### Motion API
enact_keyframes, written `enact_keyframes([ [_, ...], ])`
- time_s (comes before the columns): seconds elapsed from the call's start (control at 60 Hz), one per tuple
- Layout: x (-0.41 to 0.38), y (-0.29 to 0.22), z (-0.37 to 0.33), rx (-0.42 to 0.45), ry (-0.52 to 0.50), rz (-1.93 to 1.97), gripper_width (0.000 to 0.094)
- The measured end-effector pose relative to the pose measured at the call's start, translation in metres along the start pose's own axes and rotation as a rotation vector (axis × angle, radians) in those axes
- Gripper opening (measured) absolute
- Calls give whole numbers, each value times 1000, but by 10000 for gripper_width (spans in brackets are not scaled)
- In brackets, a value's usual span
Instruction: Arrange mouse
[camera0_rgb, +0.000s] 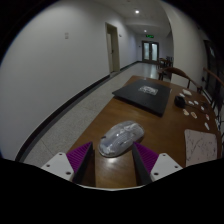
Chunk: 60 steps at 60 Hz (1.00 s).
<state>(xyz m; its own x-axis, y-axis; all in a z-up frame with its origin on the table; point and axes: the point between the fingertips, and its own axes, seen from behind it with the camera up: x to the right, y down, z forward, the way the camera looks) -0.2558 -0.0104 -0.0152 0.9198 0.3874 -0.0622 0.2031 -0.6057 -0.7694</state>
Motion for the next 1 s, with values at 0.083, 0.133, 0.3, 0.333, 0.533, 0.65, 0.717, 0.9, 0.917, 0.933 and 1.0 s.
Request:
enact_keyframes([
  [0.083,0,-11,16,-12,19,7,820],
  [0.133,-1,-22,30,-25,32,0,821],
  [0.3,6,-43,58,-28,93,-10,577],
  [0.333,7,-45,61,-21,92,6,501],
  [0.533,-6,-69,17,50,-25,-123,333],
  [0.65,55,-141,-80,288,64,-90,332],
  [0.717,108,-159,-133,384,130,-31,333],
  [0.9,274,-93,-178,318,337,128,331],
  [0.917,284,-79,-172,289,345,152,331],
  [0.933,293,-66,-167,258,355,171,330],
  [1.0,306,-12,-149,160,364,207,330],
])
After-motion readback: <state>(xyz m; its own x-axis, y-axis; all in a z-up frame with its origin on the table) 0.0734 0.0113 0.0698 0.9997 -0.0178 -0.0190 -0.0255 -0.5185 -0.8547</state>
